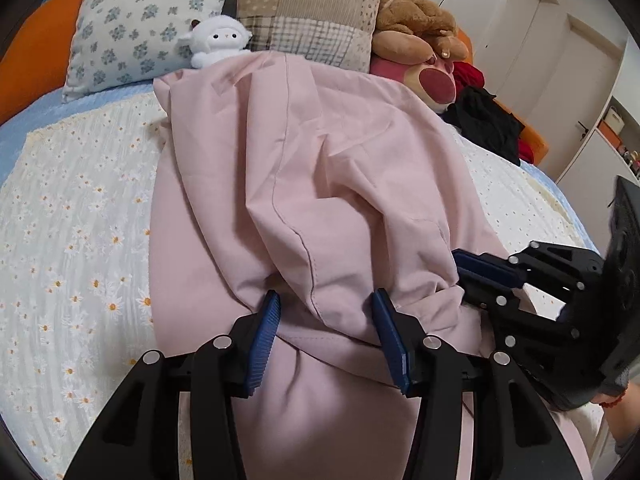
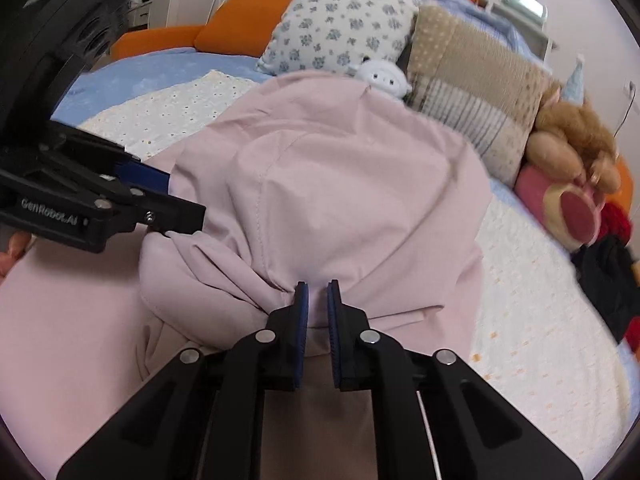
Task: Fold large clothes
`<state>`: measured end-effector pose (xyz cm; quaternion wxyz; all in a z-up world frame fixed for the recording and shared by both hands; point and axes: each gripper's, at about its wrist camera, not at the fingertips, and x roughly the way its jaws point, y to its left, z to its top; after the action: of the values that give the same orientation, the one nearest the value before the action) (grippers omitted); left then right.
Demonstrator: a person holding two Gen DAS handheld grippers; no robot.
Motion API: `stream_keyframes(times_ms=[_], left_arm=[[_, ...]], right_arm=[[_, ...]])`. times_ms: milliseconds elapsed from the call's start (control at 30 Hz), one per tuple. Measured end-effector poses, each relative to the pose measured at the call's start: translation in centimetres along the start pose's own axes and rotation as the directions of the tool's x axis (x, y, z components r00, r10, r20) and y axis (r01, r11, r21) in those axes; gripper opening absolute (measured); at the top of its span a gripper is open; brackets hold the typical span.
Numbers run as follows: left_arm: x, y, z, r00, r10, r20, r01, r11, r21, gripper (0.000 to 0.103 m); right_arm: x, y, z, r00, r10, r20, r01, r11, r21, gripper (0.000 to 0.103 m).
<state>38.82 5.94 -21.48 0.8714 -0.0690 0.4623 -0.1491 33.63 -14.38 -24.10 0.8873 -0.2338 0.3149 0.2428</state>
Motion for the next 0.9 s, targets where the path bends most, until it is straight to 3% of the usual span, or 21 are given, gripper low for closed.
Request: stream_keyframes(times_ms=[67, 133, 167, 200, 233, 333, 433, 533, 633, 700, 767, 900], left_arm=[[-1.8, -0.6, 0.2, 1.000, 0.014, 0.021, -0.014, 1.000, -0.015, 0.054], [-5.1, -1.5, -0.2, 0.999, -0.016, 0.039, 0.018, 0.999, -0.037, 0.065], [-6.6, -2.1, -0.8, 0.999, -0.015, 0.039, 0.016, 0.999, -0.039, 0.071], [-7.9, -2.7, -1.4, 0.999, -0.017, 0.037, 0.019, 0.999, -0.036, 0.083], [-10.1, -3.6, -2.7, 0.999, -0.027, 0.029, 0.028, 0.999, -0.026, 0.091], [-14.7, -5.3, -6.6, 0.997, -0.058, -0.044, 0.056, 0.998, -0.028, 0.092], [-18.1, -5.8, -11.5, 0.980, -0.122, -0.158, 0.110, 0.990, -0.084, 0.092], [-20.2, -6.2, -16.5, 0.964, -0.130, -0.233, 0.104, 0.987, -0.121, 0.092], [-21.4, -6.7, -20.7, 0.960, -0.088, -0.267, 0.061, 0.992, -0.107, 0.092], [-21.9, -7.4, -22.6, 0.965, -0.050, -0.256, 0.031, 0.996, -0.079, 0.092], [-22.8, -9.4, -24.5, 0.980, 0.012, -0.199, -0.005, 0.999, 0.037, 0.092], [-21.5, -12.0, -26.7, 0.975, 0.133, -0.176, -0.096, 0.975, 0.202, 0.092]], right_arm=[[-2.0, 0.5, 0.2, 1.000, -0.021, 0.013, 0.021, 0.999, -0.024, 0.012], [-4.5, 0.8, 0.2, 0.999, -0.036, 0.029, 0.037, 0.999, -0.039, 0.018], [-6.7, 1.2, 0.0, 0.998, -0.035, 0.048, 0.038, 0.998, -0.049, 0.041], [-9.2, 1.7, -0.5, 0.996, -0.050, 0.073, 0.055, 0.997, -0.061, 0.064], [-10.9, 2.0, -0.9, 0.994, -0.060, 0.095, 0.067, 0.995, -0.072, 0.066], [-17.3, 4.1, -3.3, 0.993, -0.050, 0.104, 0.061, 0.992, -0.109, 0.065], [-23.0, 7.0, -7.1, 0.994, -0.045, 0.102, 0.062, 0.983, -0.172, 0.067], [-27.1, 9.7, -11.3, 0.998, -0.010, 0.063, 0.023, 0.979, -0.205, 0.070], [-30.0, 10.5, -15.1, 0.998, 0.053, 0.022, -0.050, 0.990, -0.129, 0.070], [-31.4, 9.9, -17.6, 0.992, 0.120, 0.025, -0.120, 0.993, -0.015, 0.070], [-32.0, 9.9, -19.3, 0.994, 0.101, 0.033, -0.102, 0.995, 0.021, 0.070], [-31.0, 10.1, -21.6, 0.998, 0.064, -0.001, -0.064, 0.996, 0.063, 0.069]])
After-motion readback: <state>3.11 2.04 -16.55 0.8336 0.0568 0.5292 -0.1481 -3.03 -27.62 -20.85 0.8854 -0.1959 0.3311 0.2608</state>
